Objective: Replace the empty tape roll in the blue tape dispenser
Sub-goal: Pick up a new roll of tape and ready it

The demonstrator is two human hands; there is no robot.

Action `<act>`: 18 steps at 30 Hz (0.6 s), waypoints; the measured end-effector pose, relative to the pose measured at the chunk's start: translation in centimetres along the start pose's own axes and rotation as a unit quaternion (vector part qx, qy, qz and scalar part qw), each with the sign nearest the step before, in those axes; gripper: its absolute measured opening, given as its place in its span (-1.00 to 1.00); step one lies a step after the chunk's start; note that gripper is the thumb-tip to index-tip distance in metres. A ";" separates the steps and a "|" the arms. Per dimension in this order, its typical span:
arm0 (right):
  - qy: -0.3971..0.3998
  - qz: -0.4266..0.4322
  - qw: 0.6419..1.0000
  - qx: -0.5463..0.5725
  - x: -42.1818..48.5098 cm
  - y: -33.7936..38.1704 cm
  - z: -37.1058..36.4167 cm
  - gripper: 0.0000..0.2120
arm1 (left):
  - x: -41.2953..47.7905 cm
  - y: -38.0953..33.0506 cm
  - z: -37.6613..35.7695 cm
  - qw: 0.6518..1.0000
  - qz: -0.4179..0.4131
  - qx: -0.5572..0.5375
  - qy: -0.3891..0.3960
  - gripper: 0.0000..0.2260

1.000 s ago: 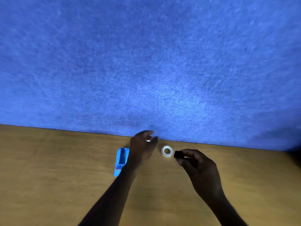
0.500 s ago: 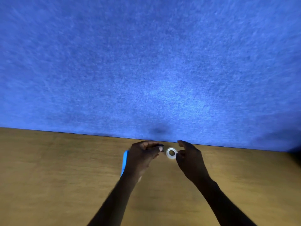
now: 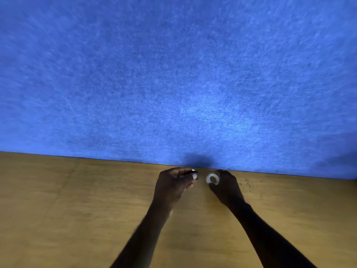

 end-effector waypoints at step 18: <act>0.100 0.061 0.903 0.414 -10.1 15.9 13.0 -0.63 | -5.7 -11.9 0.3 0.994 -0.072 -0.014 0.080 -0.79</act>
Point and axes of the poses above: each hand's wrist, its own x-axis towards the middle knuckle, its own z-axis out of the back of the hand, y = z × x, the point moved 4 cm from there along x, towards the middle knuckle, and after that the axes turned 11 degrees about x, right-handed, at the moved point
